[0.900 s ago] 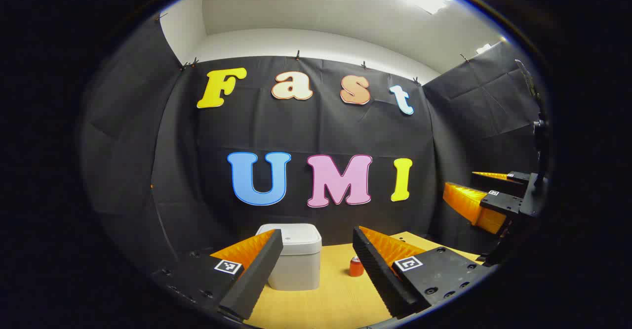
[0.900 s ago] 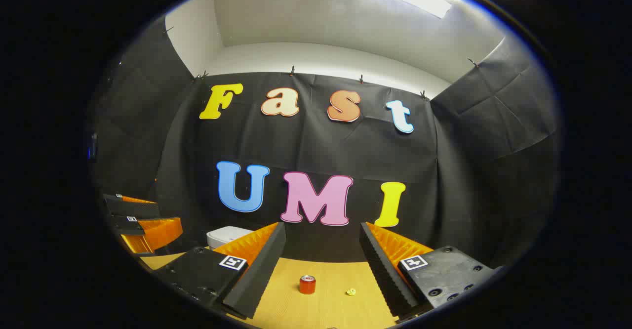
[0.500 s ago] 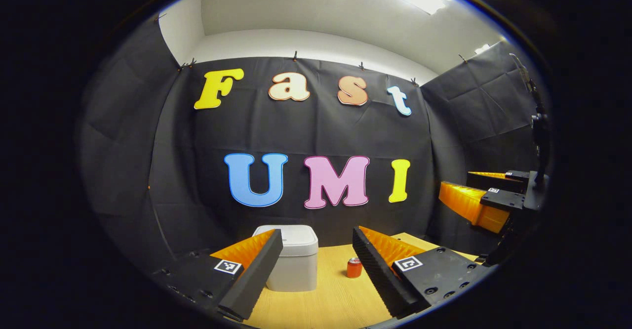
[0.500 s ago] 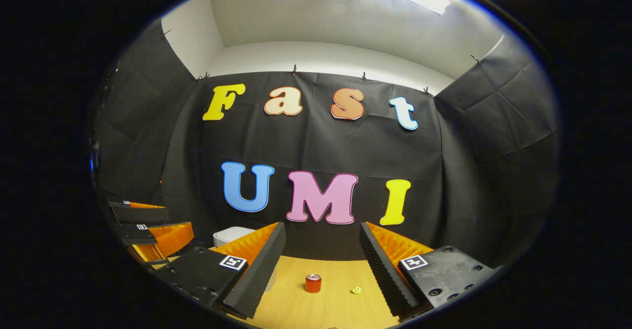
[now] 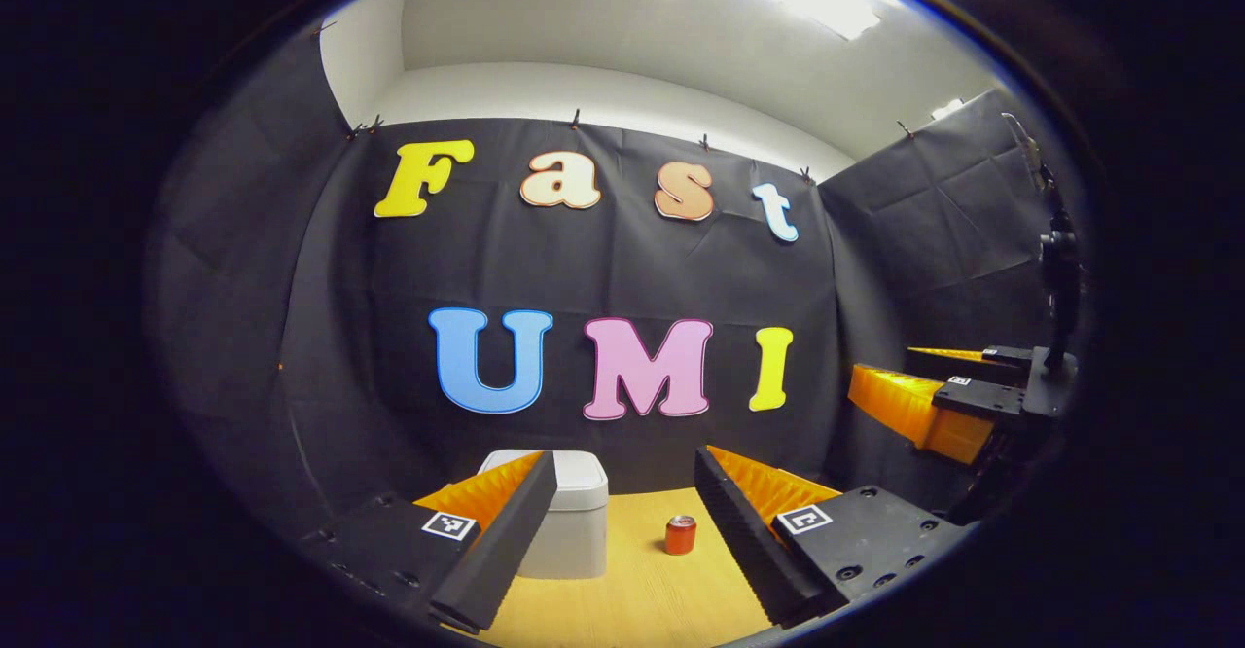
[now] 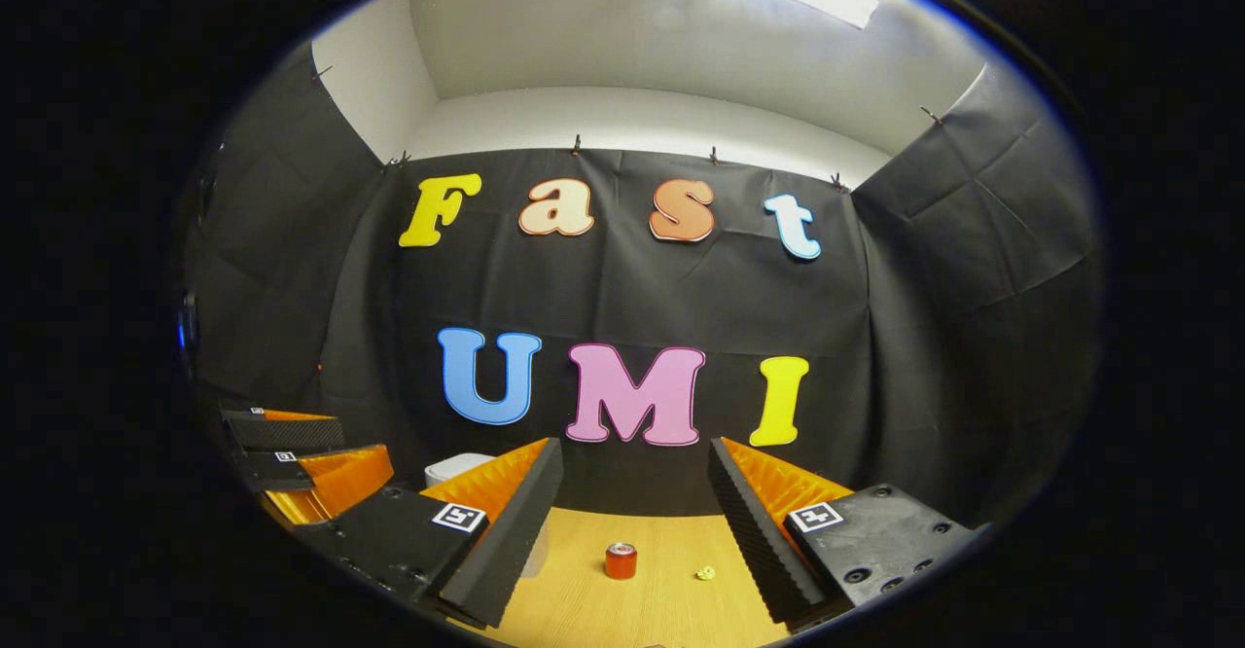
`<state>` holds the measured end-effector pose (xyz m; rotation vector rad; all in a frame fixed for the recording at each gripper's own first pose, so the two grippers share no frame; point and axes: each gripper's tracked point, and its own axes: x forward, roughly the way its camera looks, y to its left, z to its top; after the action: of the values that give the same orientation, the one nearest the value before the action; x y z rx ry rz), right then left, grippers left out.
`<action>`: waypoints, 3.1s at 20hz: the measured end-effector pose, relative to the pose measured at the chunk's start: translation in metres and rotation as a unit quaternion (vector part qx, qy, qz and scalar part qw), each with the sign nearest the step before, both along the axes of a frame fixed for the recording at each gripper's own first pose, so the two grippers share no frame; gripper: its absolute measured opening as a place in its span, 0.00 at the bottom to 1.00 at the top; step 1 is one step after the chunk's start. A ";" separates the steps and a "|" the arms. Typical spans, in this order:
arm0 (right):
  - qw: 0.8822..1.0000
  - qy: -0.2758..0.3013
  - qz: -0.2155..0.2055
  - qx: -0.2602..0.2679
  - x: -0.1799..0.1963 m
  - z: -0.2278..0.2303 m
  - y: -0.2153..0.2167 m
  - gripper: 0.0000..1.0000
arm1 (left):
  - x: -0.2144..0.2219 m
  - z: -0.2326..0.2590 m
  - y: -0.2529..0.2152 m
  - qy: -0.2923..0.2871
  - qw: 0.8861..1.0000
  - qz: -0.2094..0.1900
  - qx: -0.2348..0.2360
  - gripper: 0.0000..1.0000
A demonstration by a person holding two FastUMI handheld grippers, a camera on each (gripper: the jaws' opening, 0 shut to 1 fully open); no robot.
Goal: Press the lid of the desktop garbage bin to open it, pick up the crumpled paper on the desktop and throw it into the bin, then pick up the pop can on the desktop and drop it into the bin, and finally close the garbage bin lid.
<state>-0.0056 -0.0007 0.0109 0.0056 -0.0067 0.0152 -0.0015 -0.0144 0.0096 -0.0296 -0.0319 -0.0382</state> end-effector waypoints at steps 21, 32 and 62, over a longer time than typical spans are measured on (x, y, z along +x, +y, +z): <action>0.999 0.045 -0.014 -0.013 0.100 -0.043 -0.039 0.96 | 0.133 -0.022 0.038 0.053 0.998 0.046 0.005 0.93; 0.995 0.090 -0.039 -0.022 0.149 -0.104 -0.084 0.96 | 0.251 -0.103 0.105 0.156 0.983 0.098 0.008 0.19; 0.987 0.158 -0.036 -0.020 0.151 -0.162 -0.101 0.96 | 0.247 -0.070 0.062 0.092 0.990 0.095 0.042 0.06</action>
<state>0.1455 -0.1022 -0.1509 -0.0333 0.3100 -0.0571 0.2451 0.0473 -0.0602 0.0536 0.1518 0.1540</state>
